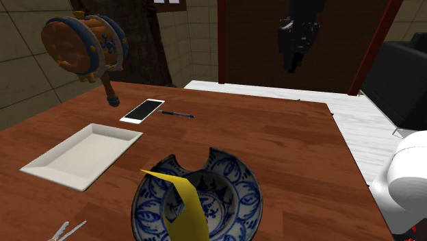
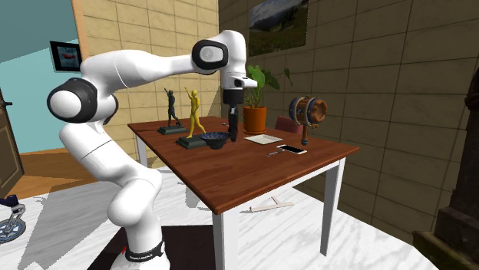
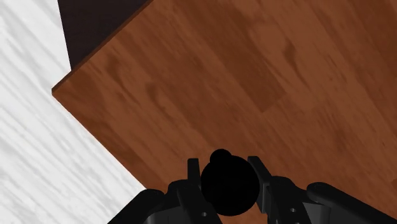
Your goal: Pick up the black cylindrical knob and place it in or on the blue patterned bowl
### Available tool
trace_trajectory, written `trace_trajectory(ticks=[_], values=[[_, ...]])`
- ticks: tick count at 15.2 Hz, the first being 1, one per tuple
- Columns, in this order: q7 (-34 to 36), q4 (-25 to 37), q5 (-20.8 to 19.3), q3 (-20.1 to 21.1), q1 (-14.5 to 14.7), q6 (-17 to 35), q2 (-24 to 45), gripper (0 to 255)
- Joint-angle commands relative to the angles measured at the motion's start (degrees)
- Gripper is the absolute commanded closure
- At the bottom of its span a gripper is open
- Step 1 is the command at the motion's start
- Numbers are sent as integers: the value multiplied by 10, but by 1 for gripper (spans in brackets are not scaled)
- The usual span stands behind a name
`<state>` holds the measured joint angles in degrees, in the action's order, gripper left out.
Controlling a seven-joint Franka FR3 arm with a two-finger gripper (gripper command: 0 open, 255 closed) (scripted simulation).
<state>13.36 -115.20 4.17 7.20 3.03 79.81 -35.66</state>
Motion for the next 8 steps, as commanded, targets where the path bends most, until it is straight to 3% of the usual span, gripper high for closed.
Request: trace_trajectory(ticks=[1,8], values=[[21,6,10,17,5,-3,1,255],[122,27,56,101,26,-3,13,255]])
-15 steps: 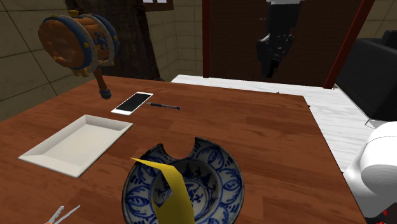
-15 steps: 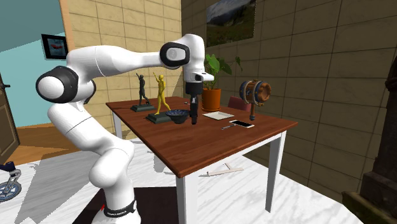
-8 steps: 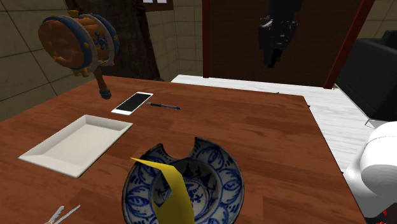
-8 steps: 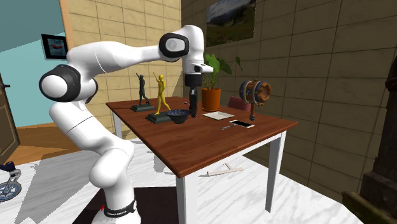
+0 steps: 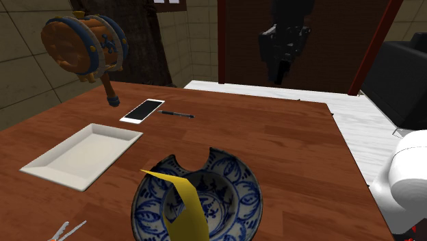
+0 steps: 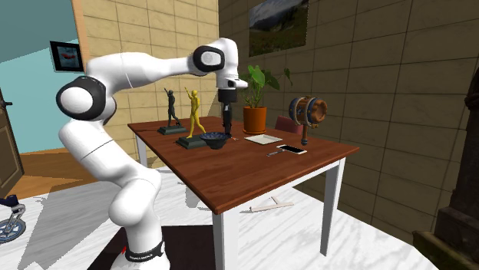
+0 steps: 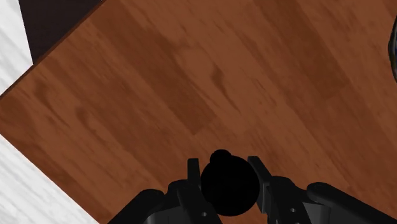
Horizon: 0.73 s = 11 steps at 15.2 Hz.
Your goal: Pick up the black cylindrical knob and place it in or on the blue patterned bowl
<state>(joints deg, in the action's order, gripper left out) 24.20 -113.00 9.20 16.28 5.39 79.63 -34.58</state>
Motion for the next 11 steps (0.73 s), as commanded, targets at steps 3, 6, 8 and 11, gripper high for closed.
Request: trace_trajectory(ticks=[3,6,8,11], values=[[58,24,22,48,9,1,17,255],[104,48,34,87,14,4,37,255],[135,67,40,115,16,7,54,255],[184,100,44,159,18,11,86,255]])
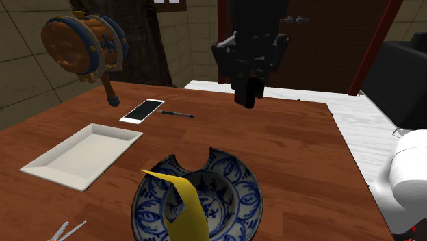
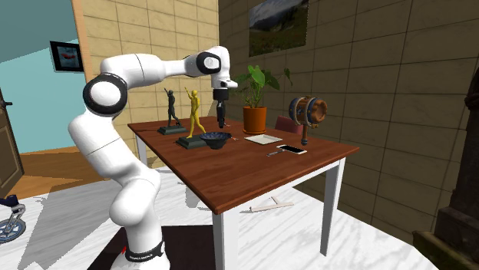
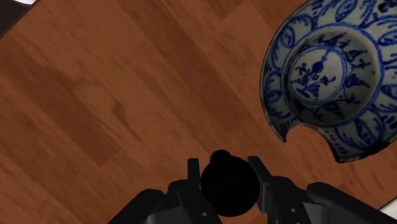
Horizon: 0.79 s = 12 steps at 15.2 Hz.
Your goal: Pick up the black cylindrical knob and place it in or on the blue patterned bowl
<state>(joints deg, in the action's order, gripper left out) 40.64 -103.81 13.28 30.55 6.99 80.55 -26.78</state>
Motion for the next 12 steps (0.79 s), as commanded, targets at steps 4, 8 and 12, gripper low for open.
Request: trace_trajectory(ticks=[4,8,12], values=[[91,63,-6,82,1,9,63,255],[174,131,-40,161,0,14,140,255],[228,156,-75,210,8,30,193,255]])
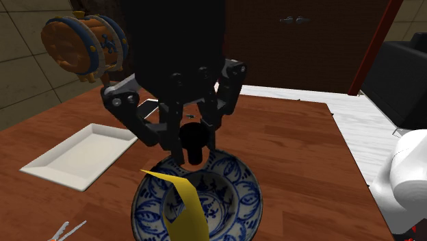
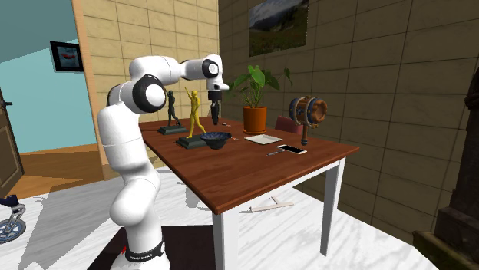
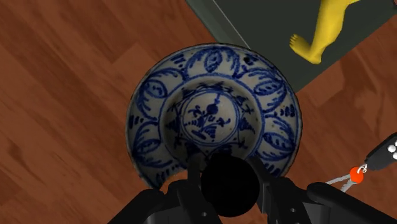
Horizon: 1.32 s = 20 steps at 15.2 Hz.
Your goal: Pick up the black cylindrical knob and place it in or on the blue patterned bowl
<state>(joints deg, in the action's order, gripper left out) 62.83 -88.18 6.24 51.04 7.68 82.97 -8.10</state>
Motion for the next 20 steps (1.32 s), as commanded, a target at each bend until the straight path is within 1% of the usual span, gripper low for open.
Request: trace_trajectory(ticks=[1,11,19,20], values=[[4,-12,-1,3,1,14,1,255],[-18,-116,26,-10,5,93,-35,255],[-18,-118,26,-10,5,94,-35,255],[-18,-118,26,-10,5,94,-35,0]])
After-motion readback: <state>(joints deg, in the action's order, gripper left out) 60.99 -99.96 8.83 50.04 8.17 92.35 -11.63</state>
